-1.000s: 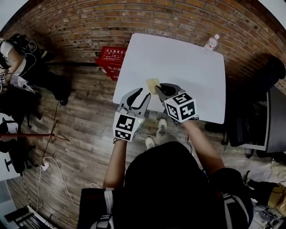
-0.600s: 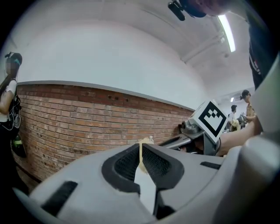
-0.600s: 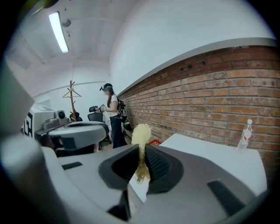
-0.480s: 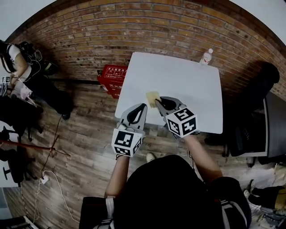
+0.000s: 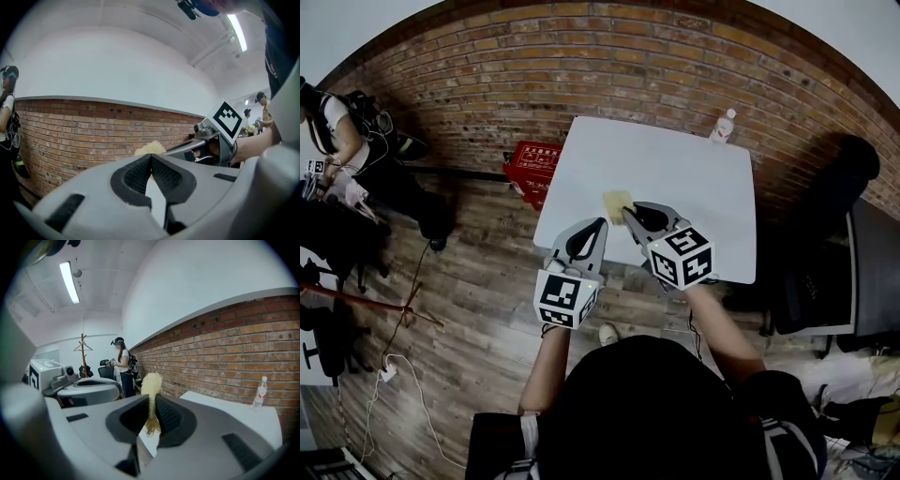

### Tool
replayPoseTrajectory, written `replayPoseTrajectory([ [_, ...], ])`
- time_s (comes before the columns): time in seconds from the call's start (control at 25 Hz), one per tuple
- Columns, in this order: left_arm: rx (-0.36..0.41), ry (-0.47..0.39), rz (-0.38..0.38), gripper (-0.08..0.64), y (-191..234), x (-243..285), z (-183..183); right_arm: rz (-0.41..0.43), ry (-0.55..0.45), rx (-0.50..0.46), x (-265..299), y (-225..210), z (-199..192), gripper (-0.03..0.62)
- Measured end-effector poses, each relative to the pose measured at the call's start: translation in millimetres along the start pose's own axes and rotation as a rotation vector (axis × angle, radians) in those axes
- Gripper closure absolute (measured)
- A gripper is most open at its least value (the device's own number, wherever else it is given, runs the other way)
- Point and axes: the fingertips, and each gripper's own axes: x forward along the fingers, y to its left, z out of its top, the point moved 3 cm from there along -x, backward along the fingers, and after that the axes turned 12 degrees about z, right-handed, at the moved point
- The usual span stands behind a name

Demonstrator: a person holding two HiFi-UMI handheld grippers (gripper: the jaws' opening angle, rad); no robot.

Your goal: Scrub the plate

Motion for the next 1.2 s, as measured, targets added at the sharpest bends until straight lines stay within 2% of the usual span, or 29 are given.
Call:
replayPoseTrajectory([
  [0.28,-0.011,0.007,0.022,0.540,-26.7,-17.8,2.9,0.022,-0.028,-0.016,-32.6,14.9,0.5,0.549],
  [0.6,-0.069,-0.003,0.030,0.540,-60.7,-36.7,6.3,0.036,-0.046,-0.033,-72.3,36.4,-9.8,0.548],
  [1.2,-0.040,-0.044,0.065,0.540,-107.6,-81.0,20.5,0.071,-0.085,-0.077,-125.8,75.6,-15.5,0.549],
])
